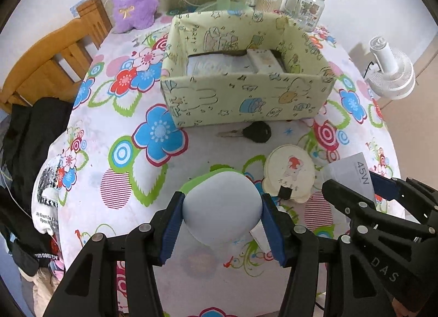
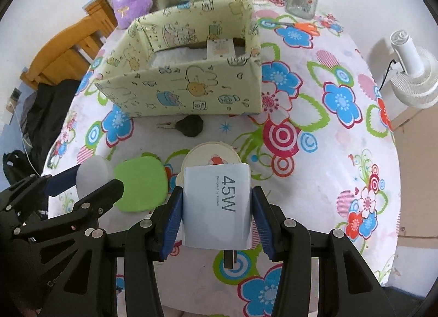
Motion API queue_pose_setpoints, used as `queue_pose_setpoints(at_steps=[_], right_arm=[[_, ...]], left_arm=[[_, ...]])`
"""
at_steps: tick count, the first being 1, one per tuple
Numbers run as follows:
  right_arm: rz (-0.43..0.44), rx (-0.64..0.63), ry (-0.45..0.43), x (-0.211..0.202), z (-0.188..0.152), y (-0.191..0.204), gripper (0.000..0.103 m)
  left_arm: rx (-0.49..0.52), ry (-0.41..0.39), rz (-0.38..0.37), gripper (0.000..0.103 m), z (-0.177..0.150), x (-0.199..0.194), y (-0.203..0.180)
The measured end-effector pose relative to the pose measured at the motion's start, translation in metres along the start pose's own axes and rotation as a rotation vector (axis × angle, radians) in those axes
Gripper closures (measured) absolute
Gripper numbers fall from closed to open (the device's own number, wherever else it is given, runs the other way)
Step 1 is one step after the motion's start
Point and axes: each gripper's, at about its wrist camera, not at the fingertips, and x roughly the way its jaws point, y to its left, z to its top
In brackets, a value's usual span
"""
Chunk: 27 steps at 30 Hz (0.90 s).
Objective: Organize rigid objects
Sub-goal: 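Lift the puck with the left gripper while the right gripper lifts the charger, then carry the puck with the left gripper while the right gripper carries the charger over the box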
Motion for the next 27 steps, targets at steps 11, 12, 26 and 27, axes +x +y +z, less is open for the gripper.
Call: queue_pose_setpoints(at_steps=[11, 12, 26, 27], right_arm=[[-0.002, 0.012, -0.069, -0.032, 0.004, 0.001, 0.051], [-0.003, 0.011, -0.076, -0.035, 0.005, 0.001, 0.051], [-0.008, -0.019, -0.176, -0.078, 0.02, 0.008, 0.051], [-0.007, -0.022, -0.18, -0.08, 0.021, 0.009, 0.051]], left_arm=[[0.01, -0.064, 0.0, 0.046, 0.01, -0.029, -0.007], [0.01, -0.072, -0.002, 0.046, 0.011, -0.033, -0.008], [-0.001, -0.173, -0.003, 0.046, 0.025, -0.071, -0.008], [-0.005, -0.178, -0.004, 0.046, 0.026, -0.074, -0.007]])
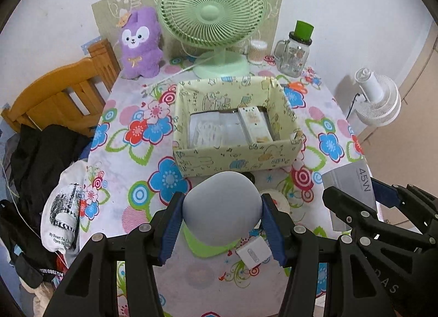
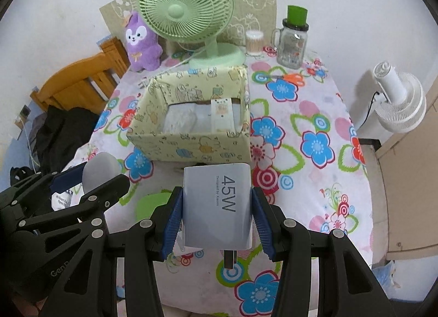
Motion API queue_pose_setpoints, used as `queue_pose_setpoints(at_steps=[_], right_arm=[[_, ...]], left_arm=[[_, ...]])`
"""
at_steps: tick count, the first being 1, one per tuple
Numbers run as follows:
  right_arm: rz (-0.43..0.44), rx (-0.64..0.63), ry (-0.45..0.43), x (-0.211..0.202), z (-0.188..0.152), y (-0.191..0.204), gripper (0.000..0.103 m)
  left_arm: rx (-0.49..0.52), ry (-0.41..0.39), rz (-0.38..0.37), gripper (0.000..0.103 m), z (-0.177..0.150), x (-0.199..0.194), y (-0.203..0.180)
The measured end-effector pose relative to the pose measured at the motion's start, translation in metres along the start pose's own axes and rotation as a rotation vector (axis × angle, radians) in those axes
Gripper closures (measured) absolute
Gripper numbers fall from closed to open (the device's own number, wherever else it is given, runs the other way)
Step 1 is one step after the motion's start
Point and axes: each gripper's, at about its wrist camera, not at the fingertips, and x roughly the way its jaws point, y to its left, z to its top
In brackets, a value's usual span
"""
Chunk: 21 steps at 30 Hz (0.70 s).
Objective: Organize rigid objects
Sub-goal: 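Carry the puck with the left gripper while the right gripper carries the charger over the box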
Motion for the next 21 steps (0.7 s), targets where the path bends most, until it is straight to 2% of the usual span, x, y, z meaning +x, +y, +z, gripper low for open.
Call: queue_pose_setpoints(at_steps=[21], right_arm=[[0.007, -0.066, -0.086, -0.027, 0.033, 0.008, 0.051]], left_arm=[[-0.043, -0.105, 0.019, 0.046, 0.03, -0.029, 0.006]])
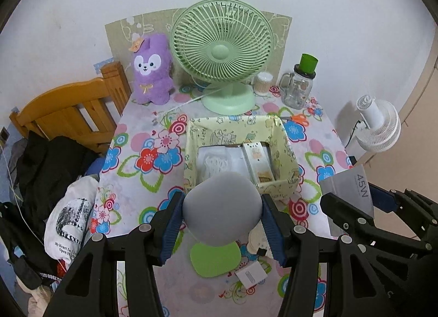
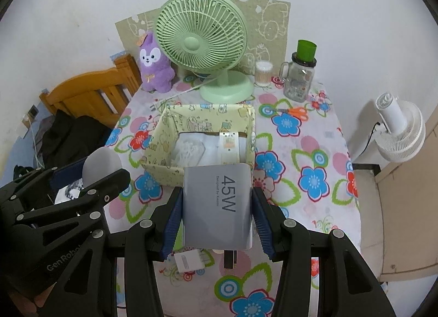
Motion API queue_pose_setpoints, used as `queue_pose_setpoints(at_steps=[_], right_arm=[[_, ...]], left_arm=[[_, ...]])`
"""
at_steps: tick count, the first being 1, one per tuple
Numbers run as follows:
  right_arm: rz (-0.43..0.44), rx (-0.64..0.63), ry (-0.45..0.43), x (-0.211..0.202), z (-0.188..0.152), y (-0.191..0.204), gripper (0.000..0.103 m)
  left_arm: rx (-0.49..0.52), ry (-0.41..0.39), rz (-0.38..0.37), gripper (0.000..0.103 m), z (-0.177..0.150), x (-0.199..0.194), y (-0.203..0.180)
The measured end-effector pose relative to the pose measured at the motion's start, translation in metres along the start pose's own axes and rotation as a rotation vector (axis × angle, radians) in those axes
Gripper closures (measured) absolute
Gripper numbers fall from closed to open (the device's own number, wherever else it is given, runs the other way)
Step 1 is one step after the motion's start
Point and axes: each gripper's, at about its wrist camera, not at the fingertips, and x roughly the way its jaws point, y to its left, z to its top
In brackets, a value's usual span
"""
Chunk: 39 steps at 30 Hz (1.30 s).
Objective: Organize rigid objects
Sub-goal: 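Carry the puck with the left gripper while the right gripper carries the charger over the box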
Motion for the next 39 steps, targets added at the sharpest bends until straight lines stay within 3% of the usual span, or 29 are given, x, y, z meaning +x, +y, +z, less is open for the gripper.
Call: queue_pose_setpoints(at_steps=[22, 39], right_arm=[[0.029, 0.019, 0.02, 0.047, 0.042, -0.003, 0.051], [0.049, 0.092, 0.083, 0.121, 0.065, -0.011, 0.051]], left_arm=[[0.024, 0.043, 0.028, 0.046, 0.027, 0.043, 0.012], [0.069, 0.123, -0.009, 0.046, 0.047, 0.114, 0.019]])
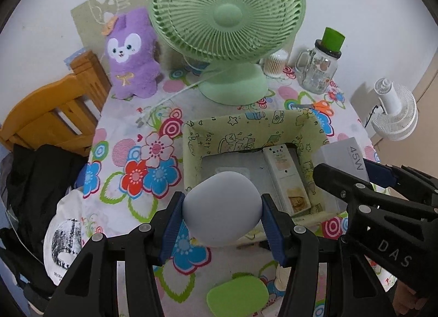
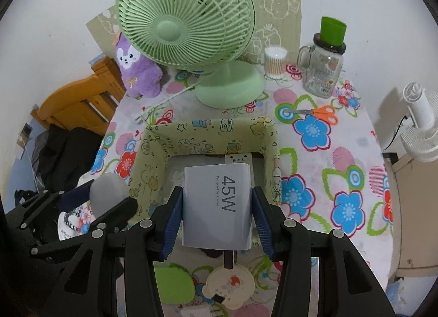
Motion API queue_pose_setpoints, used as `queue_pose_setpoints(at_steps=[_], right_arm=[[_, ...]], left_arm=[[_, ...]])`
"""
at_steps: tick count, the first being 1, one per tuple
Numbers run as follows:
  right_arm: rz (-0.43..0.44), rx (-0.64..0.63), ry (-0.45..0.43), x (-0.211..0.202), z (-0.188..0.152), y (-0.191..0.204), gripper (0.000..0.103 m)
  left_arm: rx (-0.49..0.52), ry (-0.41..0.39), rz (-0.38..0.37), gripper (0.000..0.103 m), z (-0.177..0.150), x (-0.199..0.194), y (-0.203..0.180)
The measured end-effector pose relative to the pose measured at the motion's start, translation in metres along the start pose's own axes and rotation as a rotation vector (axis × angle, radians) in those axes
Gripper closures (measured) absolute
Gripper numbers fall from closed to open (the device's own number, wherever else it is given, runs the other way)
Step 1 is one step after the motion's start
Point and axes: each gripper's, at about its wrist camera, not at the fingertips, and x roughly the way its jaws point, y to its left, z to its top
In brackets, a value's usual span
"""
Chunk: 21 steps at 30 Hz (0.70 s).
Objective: Organize rigid objects
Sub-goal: 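Carry the puck with the left gripper while the right gripper carries the charger over the box, then lower the puck into the box and open the left gripper while the right gripper releases the charger inside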
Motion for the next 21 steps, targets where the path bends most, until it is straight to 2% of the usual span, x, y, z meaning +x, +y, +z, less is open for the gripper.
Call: queue_pose_setpoints(at_steps=[9, 21], right_arm=[[0.008, 0.023, 0.025, 0.025, 0.01, -0.001, 0.051], [-0.028, 0.043, 0.059, 0.045, 0.016, -0.006, 0.051]], left_arm=[[0.06, 0.024, -0.02, 0.046, 0.009, 0.027, -0.003], [0.079, 0.045, -0.056, 0.045, 0.026, 0.06, -0.005]])
